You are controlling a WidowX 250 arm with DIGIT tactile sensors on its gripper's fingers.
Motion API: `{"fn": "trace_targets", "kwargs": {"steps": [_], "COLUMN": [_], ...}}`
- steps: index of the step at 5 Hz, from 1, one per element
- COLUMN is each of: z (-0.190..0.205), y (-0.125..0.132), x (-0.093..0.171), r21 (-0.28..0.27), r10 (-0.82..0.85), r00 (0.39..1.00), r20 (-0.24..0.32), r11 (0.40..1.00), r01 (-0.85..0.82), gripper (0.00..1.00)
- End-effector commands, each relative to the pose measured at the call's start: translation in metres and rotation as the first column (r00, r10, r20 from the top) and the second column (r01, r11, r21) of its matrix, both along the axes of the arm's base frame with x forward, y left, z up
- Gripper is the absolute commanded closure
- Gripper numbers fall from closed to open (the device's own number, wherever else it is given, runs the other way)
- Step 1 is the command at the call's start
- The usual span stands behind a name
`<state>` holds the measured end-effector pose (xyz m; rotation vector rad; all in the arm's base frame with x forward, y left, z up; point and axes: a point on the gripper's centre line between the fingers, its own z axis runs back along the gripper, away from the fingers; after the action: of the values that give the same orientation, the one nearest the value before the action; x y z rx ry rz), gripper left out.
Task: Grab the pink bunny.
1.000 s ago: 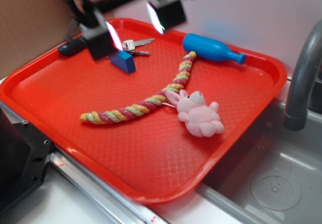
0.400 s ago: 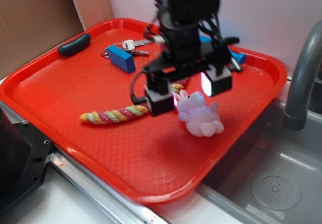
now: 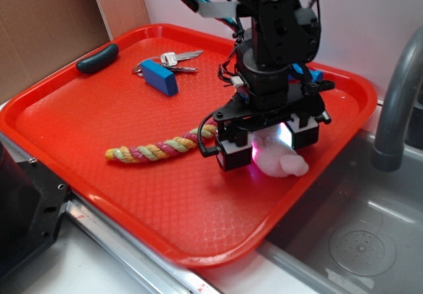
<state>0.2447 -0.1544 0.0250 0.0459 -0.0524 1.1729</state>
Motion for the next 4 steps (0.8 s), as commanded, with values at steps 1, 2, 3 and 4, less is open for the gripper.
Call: {"fn": "trace_targets", "kwargs": {"steps": [1, 2, 3, 4], "z": [0.012, 0.049, 0.087, 0.115], "y": [0.006, 0.014, 0.022, 0.026], "x": [0.002, -0.004, -0.006, -0.014], "r21": [-0.01, -0.025, -0.078, -0.158], "r10": [-0.025, -0.224, -0.457, -0.66], "r00": [0.999, 0.974, 0.889, 0.749], "r20": [0.026, 0.036, 0.004, 0.064], "r11": [1.0, 0.974, 0.887, 0.734], "r01": [0.026, 0.225, 0.456, 0.661], "gripper": [1.0, 1.0, 1.0, 1.0]}}
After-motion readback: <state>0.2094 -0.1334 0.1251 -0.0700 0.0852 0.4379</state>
